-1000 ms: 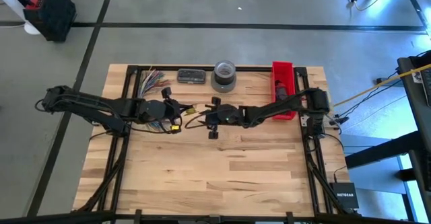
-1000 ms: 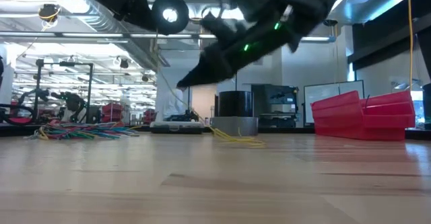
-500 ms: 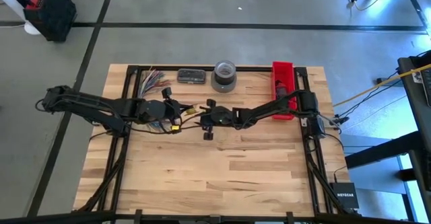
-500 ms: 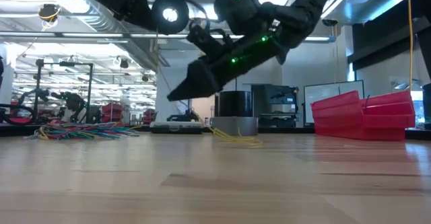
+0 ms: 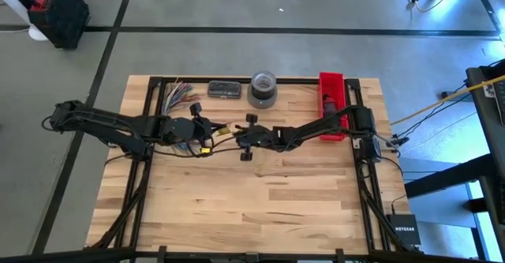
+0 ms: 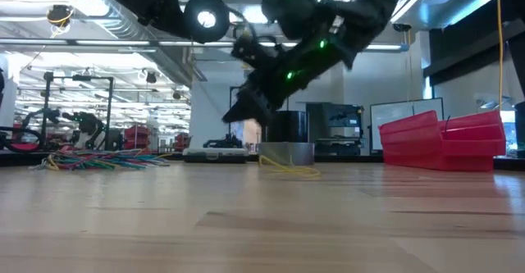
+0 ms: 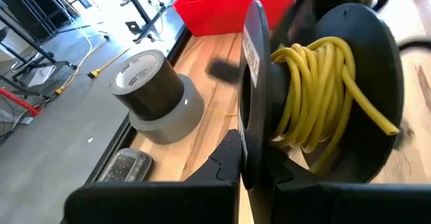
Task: Coil cords
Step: Coil the yellow wire onto the spool
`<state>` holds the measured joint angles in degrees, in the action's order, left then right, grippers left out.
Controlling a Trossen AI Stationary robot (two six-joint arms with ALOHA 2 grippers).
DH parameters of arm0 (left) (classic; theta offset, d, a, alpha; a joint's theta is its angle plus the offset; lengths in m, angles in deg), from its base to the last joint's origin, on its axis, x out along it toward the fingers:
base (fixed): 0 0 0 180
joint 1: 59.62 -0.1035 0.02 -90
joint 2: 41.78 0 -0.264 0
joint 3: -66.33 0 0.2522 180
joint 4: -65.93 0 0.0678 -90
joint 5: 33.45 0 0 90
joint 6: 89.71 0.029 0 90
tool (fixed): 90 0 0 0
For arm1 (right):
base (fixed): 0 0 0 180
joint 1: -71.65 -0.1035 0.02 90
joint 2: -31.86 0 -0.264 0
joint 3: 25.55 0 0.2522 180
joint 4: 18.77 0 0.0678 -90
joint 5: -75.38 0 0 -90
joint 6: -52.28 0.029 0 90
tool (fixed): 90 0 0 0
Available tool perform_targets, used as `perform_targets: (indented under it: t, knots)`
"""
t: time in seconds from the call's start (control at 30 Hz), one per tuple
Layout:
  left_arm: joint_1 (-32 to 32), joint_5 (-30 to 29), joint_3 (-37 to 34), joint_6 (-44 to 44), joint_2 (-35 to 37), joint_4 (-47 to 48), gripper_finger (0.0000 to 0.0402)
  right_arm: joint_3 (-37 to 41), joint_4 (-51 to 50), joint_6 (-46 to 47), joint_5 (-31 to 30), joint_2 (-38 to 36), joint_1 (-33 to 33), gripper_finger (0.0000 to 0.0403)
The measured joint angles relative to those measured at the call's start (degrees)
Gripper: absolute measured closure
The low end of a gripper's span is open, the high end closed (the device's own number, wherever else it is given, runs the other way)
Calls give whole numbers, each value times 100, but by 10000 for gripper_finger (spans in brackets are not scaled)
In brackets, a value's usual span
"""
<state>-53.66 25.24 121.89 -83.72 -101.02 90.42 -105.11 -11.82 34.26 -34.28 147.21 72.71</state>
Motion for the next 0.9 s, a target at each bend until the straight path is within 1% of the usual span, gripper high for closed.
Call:
perform_targets:
  t: [0.07, 0.13, 0.33, 0.47, 0.6, 0.73, 0.9]
  knots:
    - [0, 2, 0, -1, 0, 91, 401, 0, -382, -81, -326, -278, 4, 391]
    - [0, 0, 0, 6, -2, 164, 402, 22, -664, -89, -438, -584, 9, 396]
    - [-11, 0, 0, 1, -2, 458, 402, 434, -736, -85, -819, -1425, -37, 397]
    - [-15, -11, 0, -19, -2, 491, 402, 680, -758, 77, -827, -1862, -138, 397]
    - [-94, -59, 0, -22, -37, 480, 402, 704, -723, 111, -824, -2124, -370, 395]
    - [-256, -68, 0, -88, -138, 483, 402, 704, -677, 116, -654, -2257, -571, 394]
    - [-404, -68, 0, -82, -322, 466, 402, 704, -548, 120, -634, -2343, -723, 394]
